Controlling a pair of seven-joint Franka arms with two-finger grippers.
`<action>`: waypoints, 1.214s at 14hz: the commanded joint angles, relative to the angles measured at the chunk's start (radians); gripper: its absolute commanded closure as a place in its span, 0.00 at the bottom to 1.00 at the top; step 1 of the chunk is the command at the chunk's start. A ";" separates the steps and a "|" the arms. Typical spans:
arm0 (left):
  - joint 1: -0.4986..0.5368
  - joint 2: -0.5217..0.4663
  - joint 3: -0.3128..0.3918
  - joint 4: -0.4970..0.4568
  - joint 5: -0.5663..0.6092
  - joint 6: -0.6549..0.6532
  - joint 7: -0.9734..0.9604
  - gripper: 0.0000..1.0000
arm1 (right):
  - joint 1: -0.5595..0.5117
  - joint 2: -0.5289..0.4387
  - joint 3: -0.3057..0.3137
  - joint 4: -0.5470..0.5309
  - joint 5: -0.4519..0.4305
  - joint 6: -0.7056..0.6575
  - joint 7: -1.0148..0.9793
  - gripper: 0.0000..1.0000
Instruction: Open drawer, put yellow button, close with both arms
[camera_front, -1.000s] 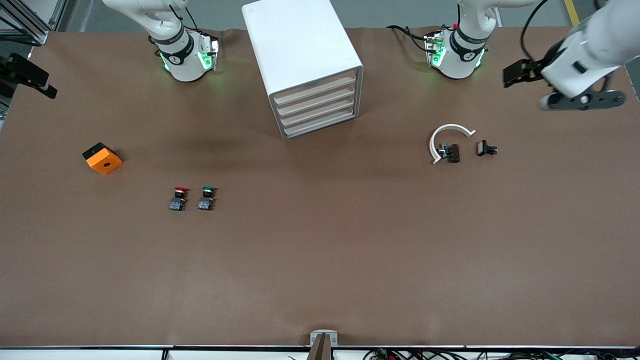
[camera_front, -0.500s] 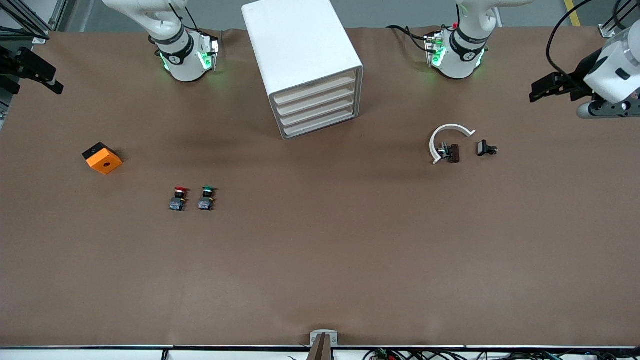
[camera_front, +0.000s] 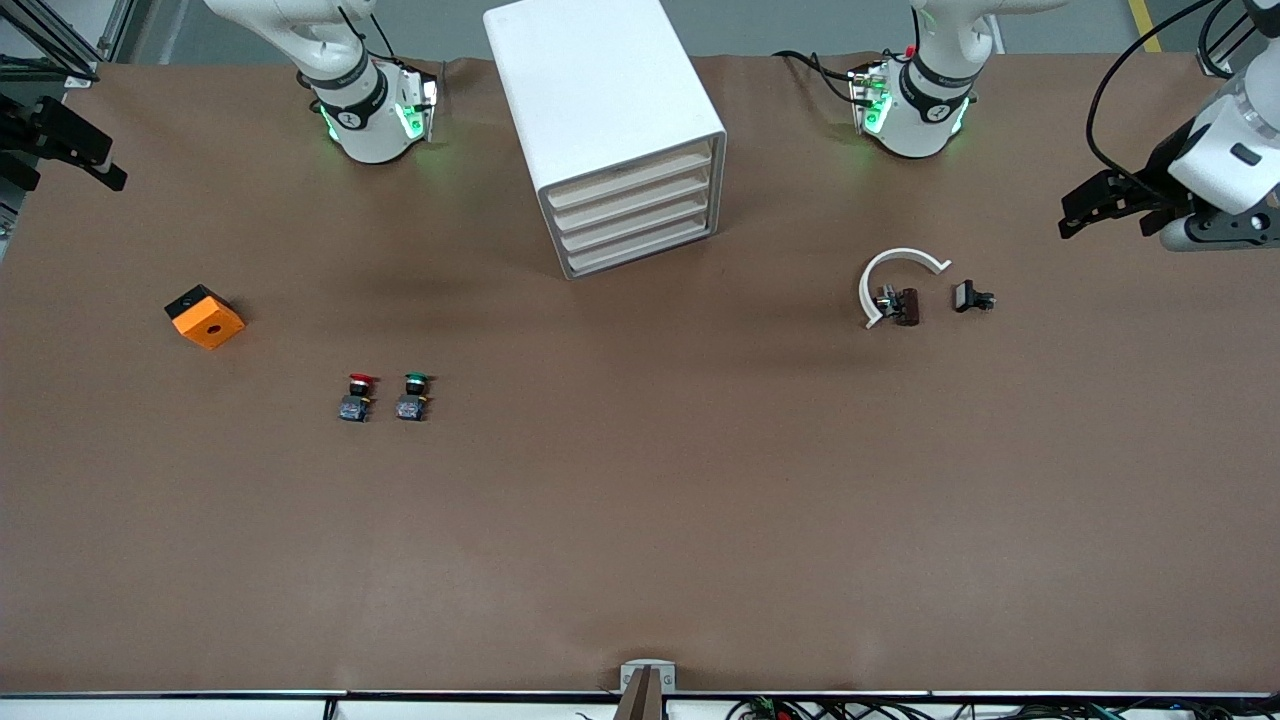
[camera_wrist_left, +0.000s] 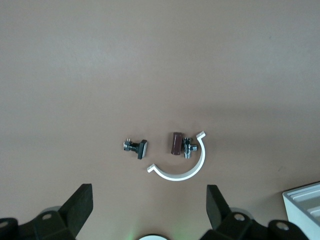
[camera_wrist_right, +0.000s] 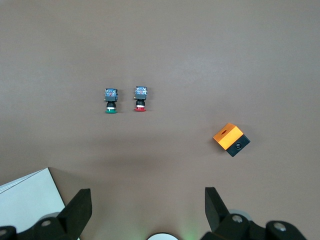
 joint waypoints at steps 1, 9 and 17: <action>0.000 0.015 0.003 0.060 -0.001 -0.010 0.014 0.00 | -0.016 -0.020 0.012 -0.019 -0.020 0.009 -0.008 0.00; -0.004 0.137 0.000 0.285 0.005 -0.134 0.010 0.00 | -0.019 -0.021 0.007 -0.021 -0.026 -0.016 -0.005 0.00; -0.017 0.142 -0.011 0.307 0.005 -0.165 0.007 0.00 | -0.027 -0.020 0.004 -0.021 -0.026 -0.019 -0.004 0.00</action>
